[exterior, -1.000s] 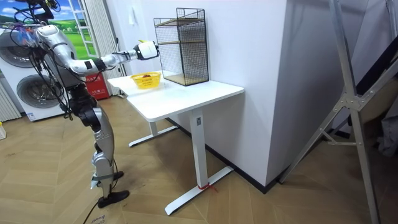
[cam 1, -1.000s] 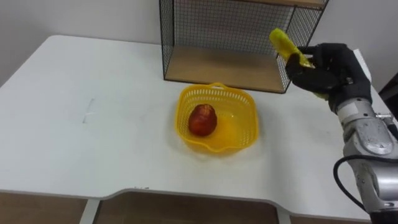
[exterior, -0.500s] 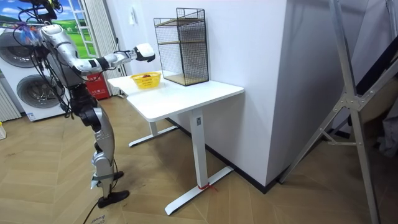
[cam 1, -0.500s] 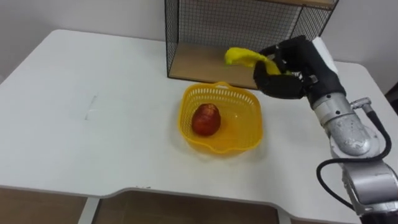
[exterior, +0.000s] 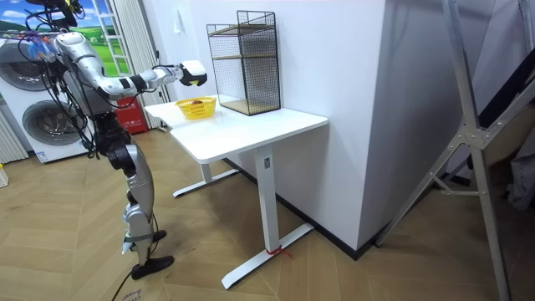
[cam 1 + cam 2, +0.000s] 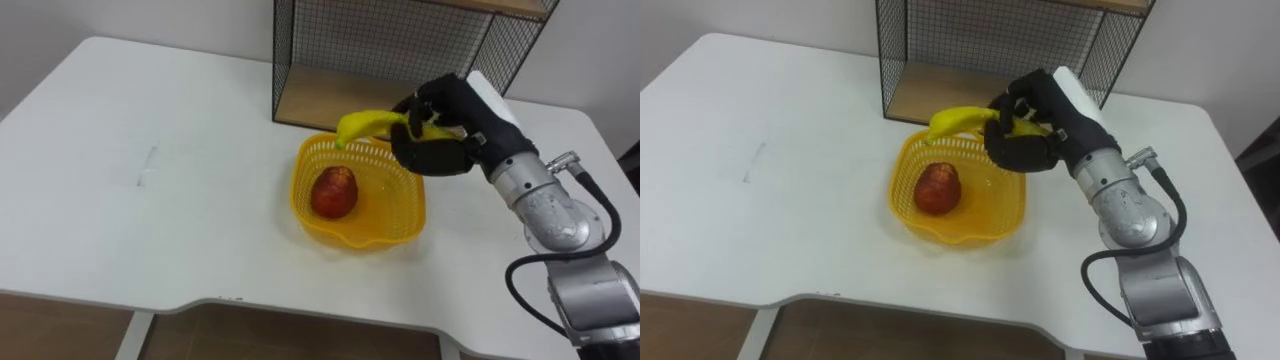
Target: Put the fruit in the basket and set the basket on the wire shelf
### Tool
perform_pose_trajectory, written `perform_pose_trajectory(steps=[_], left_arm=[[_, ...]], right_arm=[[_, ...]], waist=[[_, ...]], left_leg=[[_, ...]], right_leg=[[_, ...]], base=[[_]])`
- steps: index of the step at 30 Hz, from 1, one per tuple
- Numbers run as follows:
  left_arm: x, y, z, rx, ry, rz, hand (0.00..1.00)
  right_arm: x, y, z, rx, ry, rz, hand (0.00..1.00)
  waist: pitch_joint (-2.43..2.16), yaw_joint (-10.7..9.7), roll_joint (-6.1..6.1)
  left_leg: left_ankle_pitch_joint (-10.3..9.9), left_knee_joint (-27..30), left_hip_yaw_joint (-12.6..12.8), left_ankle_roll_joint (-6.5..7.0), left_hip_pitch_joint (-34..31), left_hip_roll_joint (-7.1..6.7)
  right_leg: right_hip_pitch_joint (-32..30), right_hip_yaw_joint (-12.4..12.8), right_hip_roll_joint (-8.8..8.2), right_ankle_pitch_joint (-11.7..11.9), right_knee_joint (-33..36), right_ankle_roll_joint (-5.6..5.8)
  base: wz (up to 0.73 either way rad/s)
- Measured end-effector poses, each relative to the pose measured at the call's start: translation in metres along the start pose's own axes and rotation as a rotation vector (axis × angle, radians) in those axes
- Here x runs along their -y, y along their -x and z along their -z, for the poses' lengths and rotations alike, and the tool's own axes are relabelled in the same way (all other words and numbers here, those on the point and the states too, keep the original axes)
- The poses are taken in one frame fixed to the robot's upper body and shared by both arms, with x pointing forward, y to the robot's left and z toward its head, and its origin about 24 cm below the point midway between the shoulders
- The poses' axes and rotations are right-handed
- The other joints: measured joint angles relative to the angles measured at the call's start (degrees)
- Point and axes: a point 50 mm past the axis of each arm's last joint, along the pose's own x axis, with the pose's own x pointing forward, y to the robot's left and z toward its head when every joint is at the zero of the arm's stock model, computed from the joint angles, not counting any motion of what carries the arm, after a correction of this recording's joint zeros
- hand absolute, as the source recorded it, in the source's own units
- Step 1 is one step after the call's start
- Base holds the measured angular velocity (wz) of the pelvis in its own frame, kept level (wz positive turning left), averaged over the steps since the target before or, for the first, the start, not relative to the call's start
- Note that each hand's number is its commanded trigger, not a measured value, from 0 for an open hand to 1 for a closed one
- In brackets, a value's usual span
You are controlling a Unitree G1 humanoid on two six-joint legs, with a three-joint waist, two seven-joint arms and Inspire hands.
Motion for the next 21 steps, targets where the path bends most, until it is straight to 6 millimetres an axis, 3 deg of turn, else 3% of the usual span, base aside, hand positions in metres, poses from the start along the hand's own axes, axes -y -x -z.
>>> perform_pose_trajectory(steps=[10,16,21], left_arm=[[-0.002,0.000,-0.009,0.034,0.005,-0.001,0.00],[-0.003,0.000,-0.012,0.048,0.007,-0.005,0.00],[-0.003,0.000,-0.012,0.049,0.007,-0.005,0.00]], right_arm=[[-0.017,0.001,0.003,-0.037,0.052,-0.127,0.00],[-0.020,0.003,0.006,-0.046,0.048,-0.154,0.00],[-0.020,0.003,0.006,-0.047,0.049,-0.166,0.00]], waist=[[-0.18,0.4,1.47],[-0.35,0.4,1.05],[-0.22,0.4,0.75]], left_leg=[[0.0,-0.2,0.2,0.04,0.2,-0.04],[0.0,-0.2,0.2,0.04,0.2,-0.06],[0.0,-0.2,0.3,0.05,0.2,-0.06]], right_leg=[[0.0,0.2,-0.06,0.0,0.0,0.00],[0.0,0.2,-0.09,0.0,0.0,0.00],[0.0,0.3,-0.09,0.0,0.0,0.01]], base=[[-0.01],[0.00],[0.00]])
